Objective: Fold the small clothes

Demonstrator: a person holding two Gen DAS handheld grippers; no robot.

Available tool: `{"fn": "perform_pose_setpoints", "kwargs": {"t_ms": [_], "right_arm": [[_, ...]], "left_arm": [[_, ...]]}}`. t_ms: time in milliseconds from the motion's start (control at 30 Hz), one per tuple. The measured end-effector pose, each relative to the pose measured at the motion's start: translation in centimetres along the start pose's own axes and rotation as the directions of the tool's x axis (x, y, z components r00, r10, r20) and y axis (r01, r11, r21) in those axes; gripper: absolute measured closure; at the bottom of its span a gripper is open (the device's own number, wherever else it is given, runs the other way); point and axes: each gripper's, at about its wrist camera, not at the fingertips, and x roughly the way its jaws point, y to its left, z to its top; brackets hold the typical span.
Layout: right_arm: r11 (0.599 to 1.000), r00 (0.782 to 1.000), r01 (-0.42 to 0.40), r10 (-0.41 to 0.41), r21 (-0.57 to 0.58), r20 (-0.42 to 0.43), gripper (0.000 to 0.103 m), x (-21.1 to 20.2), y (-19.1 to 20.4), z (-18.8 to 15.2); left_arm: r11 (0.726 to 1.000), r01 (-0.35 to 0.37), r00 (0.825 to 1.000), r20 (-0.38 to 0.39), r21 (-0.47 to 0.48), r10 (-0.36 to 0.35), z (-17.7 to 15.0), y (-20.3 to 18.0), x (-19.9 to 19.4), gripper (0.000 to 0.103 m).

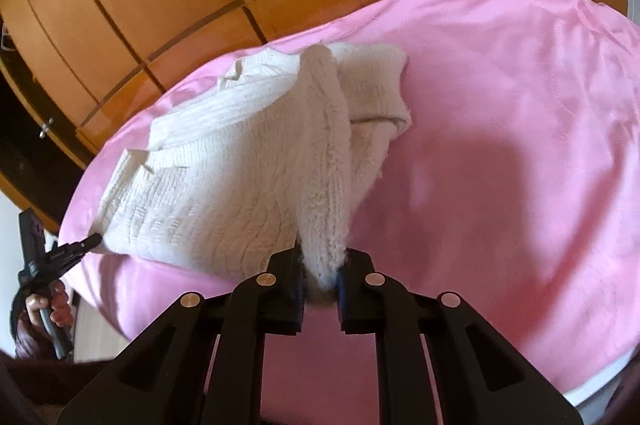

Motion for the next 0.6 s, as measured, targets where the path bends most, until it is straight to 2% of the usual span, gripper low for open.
{"fn": "perform_pose_setpoints", "kwargs": {"t_ms": [133, 233, 300, 333, 367, 400, 467, 500, 567, 600], "right_arm": [[1.000, 0.998, 0.008, -0.006, 0.028, -0.065, 0.092, -1.2, -1.7, -2.3], [1.000, 0.994, 0.010, -0.006, 0.029, -0.111, 0.091, -0.9, -2.3, -3.5], [0.999, 0.994, 0.023, -0.020, 0.024, -0.109, 0.087, -0.8, -2.1, -3.2], [0.999, 0.995, 0.039, -0.036, 0.025, -0.097, 0.078, -0.8, -2.1, -2.8], [0.998, 0.995, 0.064, -0.063, 0.019, -0.079, 0.063, -1.0, -1.9, -2.3], [0.997, 0.995, 0.082, -0.081, 0.007, -0.052, 0.061, -1.2, -1.6, -1.7], [0.995, 0.995, 0.093, -0.093, -0.036, 0.020, 0.061, -2.0, -0.2, -0.5], [0.996, 0.997, 0.078, -0.077, -0.050, 0.028, 0.061, -1.9, 0.2, 0.0], [0.995, 0.999, 0.031, -0.028, -0.097, 0.032, 0.061, -0.9, 2.3, 0.7], [0.993, 1.000, 0.006, -0.003, -0.121, 0.021, 0.061, 0.0, 3.5, 0.9]], "left_arm": [[1.000, 0.006, 0.999, -0.047, -0.022, -0.007, -3.5, 0.4, -1.9, 0.099], [0.999, -0.054, 0.997, -0.060, -0.006, 0.053, -4.7, 0.4, -2.4, 0.095], [0.993, -0.113, 0.994, -0.007, 0.012, 0.113, -4.0, 0.0, -3.3, 0.089], [0.994, -0.112, 0.994, 0.021, 0.018, 0.111, -3.4, -0.2, -3.9, 0.085], [0.994, -0.102, 0.994, 0.049, 0.026, 0.101, -2.9, -0.6, -4.5, 0.085], [0.995, -0.069, 0.994, 0.086, 0.066, 0.063, -2.3, -1.5, -5.4, 0.085], [0.987, -0.021, 0.994, 0.110, 0.161, 0.004, -1.5, -3.5, -5.9, 0.085], [0.974, 0.007, 0.995, 0.100, 0.227, -0.030, -1.2, -5.1, -5.4, 0.085], [0.959, 0.033, 0.996, 0.072, 0.282, -0.055, -1.4, -6.9, -4.0, 0.085], [0.948, 0.045, 0.998, 0.031, 0.315, -0.058, -1.2, -8.0, -2.0, 0.085]]}}
